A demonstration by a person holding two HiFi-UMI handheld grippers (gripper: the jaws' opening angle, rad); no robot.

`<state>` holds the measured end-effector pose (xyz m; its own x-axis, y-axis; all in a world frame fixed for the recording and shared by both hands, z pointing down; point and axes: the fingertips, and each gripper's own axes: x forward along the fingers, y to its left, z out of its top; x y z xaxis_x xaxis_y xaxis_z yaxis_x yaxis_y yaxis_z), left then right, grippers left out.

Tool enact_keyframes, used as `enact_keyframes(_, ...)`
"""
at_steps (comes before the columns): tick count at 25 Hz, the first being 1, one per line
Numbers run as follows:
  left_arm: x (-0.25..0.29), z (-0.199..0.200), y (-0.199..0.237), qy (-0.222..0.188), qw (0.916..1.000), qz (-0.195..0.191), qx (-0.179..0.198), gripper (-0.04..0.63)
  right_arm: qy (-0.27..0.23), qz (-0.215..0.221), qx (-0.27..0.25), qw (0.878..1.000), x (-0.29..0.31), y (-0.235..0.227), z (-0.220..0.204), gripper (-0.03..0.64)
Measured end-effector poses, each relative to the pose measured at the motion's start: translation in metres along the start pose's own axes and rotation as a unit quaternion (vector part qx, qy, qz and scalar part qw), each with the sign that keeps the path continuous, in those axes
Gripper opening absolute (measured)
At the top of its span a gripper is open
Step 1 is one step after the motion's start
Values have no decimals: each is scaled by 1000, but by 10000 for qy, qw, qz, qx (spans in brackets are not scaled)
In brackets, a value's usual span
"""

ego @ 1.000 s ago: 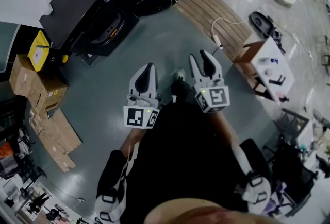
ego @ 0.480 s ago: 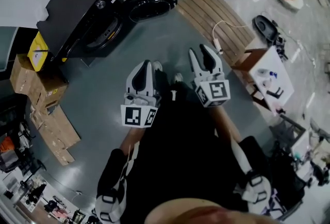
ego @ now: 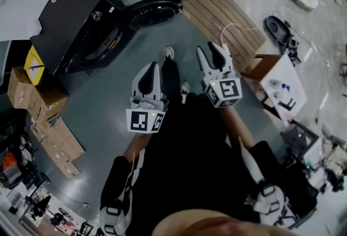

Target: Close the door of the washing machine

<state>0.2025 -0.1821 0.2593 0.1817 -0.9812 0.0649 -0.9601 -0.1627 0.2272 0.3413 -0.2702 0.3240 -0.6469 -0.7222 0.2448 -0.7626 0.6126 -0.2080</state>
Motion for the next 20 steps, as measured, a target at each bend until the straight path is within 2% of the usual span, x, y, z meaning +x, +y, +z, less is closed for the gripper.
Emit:
enact_keyframes(5, 54, -1, 27, 123, 9999, -27, -79, 6, 243, -14, 46, 9997, 56, -23, -3, 143)
enact_keyframes(15, 148, -2, 83, 296, 9994, -149, -126, 6, 842, -38, -274, 9961, 174, -70, -17, 143)
enact_keyframes(20, 184, -16, 107, 479, 9984, -228, -180, 6, 1206, 74, -429, 9917, 237, -89, -36, 143)
